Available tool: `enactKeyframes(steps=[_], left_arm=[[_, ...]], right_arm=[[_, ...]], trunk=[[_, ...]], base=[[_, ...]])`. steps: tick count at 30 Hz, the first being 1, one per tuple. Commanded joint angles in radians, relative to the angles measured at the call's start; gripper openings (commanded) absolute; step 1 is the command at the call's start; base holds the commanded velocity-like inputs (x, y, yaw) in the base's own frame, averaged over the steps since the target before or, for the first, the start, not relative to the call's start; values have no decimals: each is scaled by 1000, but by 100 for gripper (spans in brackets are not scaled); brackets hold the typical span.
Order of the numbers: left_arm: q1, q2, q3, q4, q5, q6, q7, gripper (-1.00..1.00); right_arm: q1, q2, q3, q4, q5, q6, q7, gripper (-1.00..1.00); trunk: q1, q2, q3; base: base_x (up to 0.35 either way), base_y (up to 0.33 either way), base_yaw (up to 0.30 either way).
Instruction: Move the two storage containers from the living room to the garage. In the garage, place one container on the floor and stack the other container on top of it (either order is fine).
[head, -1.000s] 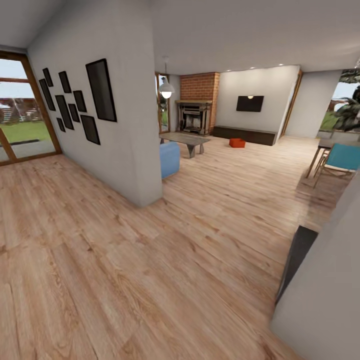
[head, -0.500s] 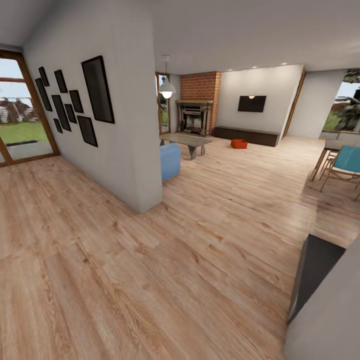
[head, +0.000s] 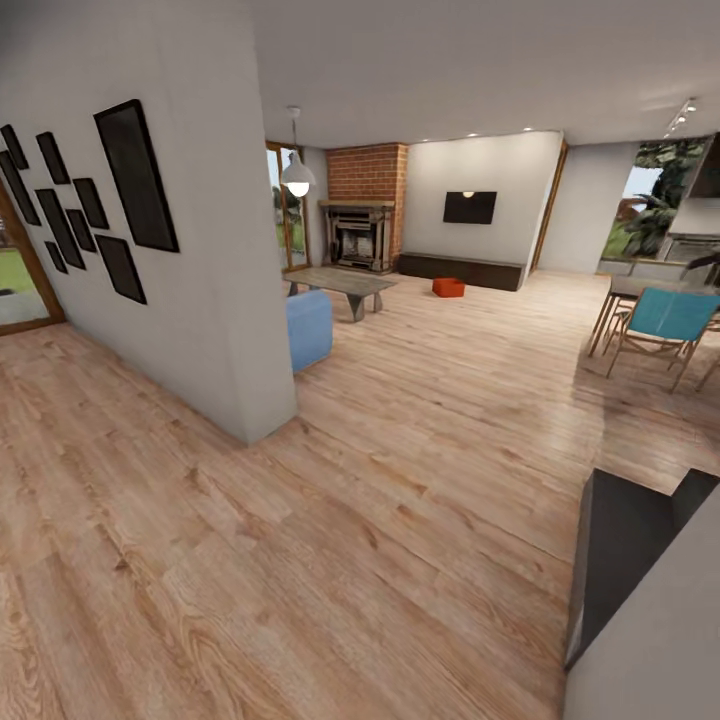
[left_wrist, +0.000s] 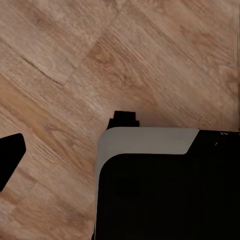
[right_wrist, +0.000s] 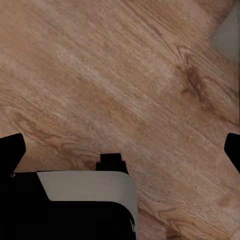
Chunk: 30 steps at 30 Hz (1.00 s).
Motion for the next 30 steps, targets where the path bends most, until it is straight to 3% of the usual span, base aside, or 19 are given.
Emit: enactKeyframes(steps=[1, 10, 30], left_arm=[[-1, 0, -6, 4, 10, -6, 0, 100], [-1, 0, -5, 4, 10, -6, 0, 100], [-1, 0, -5, 3, 10, -6, 0, 100]], right_arm=[[-1, 0, 6, 3, -6, -5, -1, 100], [-1, 0, 6, 3, -6, -5, -2, 100], [-1, 0, 6, 3, -6, -5, -2, 100]], trunk=[[1, -1, -1], [1, -1, -1], [1, -1, -1]], base=[[340, 0, -277], [339, 59, -249], [339, 95, -11]])
